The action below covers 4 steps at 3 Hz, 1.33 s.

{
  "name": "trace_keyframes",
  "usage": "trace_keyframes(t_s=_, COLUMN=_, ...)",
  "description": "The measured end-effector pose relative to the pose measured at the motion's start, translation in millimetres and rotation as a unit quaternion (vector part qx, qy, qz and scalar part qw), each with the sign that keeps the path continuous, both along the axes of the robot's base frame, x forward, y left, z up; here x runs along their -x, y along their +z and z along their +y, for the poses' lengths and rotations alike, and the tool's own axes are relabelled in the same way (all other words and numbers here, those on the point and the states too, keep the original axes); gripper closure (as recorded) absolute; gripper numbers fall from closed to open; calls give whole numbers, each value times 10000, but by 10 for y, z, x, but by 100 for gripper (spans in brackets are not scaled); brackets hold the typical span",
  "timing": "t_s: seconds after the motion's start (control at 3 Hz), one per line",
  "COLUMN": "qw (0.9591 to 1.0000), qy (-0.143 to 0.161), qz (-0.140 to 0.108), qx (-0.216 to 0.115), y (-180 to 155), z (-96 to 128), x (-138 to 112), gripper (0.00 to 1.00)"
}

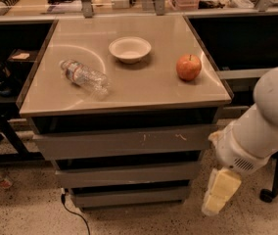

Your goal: Open middle drawer

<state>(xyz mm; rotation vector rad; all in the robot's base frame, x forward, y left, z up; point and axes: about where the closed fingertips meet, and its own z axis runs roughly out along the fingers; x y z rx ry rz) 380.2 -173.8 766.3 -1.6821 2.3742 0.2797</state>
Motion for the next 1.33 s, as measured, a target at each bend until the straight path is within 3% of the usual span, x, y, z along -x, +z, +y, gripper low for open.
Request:
trace_keyframes(t_s=0.33, qw=9990, qy=89, qz=414, qx=-135, y=-701, z=247, x=229, gripper=0)
trace_keyframes(t_s=0.67, qw=9990, qy=89, qz=414, qx=-135, y=-704, z=248, x=228, gripper=0)
trace_keyframes(t_s=1.0, qw=9985, qy=99, qz=526, qx=-147, y=-1093, z=386, x=118, gripper=0)
trace_keyframes(t_s=1.33, qw=9984, qy=-225, qz=486, qx=-196, y=-1575, z=509, x=-167, gripper=0)
